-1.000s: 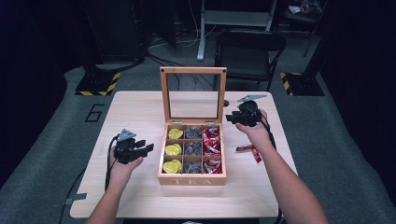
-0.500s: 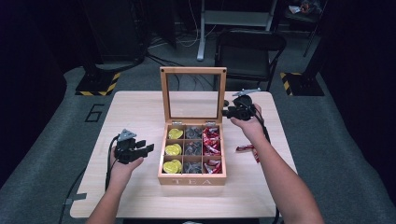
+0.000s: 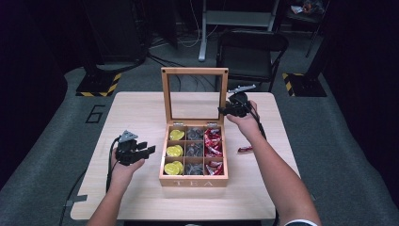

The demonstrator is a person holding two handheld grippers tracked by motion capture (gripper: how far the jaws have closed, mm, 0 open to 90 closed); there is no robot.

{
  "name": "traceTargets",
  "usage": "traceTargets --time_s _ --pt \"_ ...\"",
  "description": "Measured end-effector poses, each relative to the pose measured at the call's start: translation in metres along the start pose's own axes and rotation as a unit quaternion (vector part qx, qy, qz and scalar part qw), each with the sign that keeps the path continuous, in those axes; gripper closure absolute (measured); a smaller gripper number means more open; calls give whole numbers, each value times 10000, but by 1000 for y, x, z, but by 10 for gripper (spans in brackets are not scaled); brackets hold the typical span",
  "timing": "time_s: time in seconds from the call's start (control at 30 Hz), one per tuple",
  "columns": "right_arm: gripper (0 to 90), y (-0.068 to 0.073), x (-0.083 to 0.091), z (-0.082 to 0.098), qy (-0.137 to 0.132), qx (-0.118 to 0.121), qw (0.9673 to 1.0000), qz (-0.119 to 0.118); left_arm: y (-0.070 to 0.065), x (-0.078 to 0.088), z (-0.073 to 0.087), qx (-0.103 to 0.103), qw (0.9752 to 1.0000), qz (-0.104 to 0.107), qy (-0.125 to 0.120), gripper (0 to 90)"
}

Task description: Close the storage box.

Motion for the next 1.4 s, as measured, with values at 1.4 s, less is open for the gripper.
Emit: traceTargets --time_s 1.4 --pt "651 12 11 9 -392 289 9988 103 -8 11 -48 -476 9989 -18 8 515"
Point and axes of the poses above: each handheld gripper's, and its own axes: x roughly backward along the jaws, z roughly out of its underside, y roughly to its left, the point moved 6 cm from there along -x, roughly forward along the jaws, and after that the axes turned 11 degrees about y, right-handed, at the moved point
